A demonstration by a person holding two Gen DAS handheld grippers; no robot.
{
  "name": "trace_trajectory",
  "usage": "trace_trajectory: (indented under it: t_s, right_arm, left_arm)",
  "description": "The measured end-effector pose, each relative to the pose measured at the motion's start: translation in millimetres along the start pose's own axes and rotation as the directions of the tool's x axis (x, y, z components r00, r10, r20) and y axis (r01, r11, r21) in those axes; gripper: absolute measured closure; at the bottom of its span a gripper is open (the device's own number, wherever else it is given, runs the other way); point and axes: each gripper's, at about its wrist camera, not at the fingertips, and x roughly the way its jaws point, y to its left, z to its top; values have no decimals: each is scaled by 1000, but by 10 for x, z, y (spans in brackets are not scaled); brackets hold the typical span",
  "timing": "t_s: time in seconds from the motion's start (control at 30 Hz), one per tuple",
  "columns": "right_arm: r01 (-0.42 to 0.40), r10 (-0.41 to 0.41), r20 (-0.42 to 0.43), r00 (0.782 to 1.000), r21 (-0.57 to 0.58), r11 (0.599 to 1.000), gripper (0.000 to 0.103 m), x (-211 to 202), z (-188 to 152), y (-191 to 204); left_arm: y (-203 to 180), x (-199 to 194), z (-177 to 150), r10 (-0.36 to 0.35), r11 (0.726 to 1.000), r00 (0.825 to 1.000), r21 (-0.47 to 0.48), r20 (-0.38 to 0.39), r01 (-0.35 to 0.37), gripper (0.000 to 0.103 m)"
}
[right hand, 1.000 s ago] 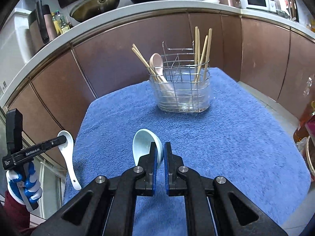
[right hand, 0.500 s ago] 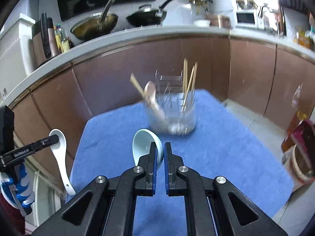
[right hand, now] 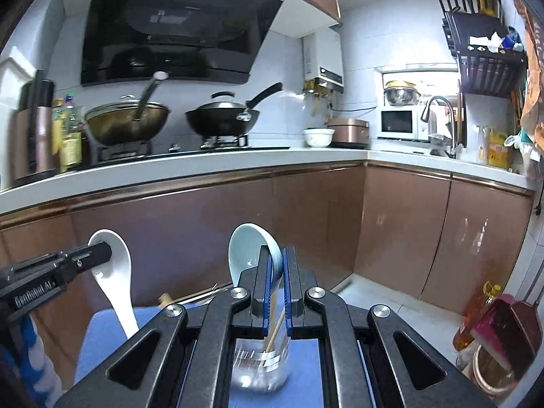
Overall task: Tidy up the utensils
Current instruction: 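Carry both spoons up and lower them into the glass holder, then open both tools to release the spoons into the holder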
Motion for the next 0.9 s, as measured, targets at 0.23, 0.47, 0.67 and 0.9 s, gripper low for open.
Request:
trace_trajectory:
  t_s: [0.23,0.47,0.67,0.9]
  right_arm:
    - [38,-37,24,999,-60,997,96,543,-65,74]
    - [84,-82,26,996,-96,992,96,838,-331,120]
    - [82,-82,3,997,-88,993,95,948,-445,108]
    - [80,-82,-13,997,-95,992,93,939,-533,119]
  left_arm:
    - [-141,686,-131,77,996,997,48,9,-77,98]
    - [-82,977,-316,105,994,994,29,11,-106,98]
    - [-71,1075,-452,110,994,994,22,-2,-110,98]
    - [-2,1135,-565,114,993,993,-3,-13,-114,95]
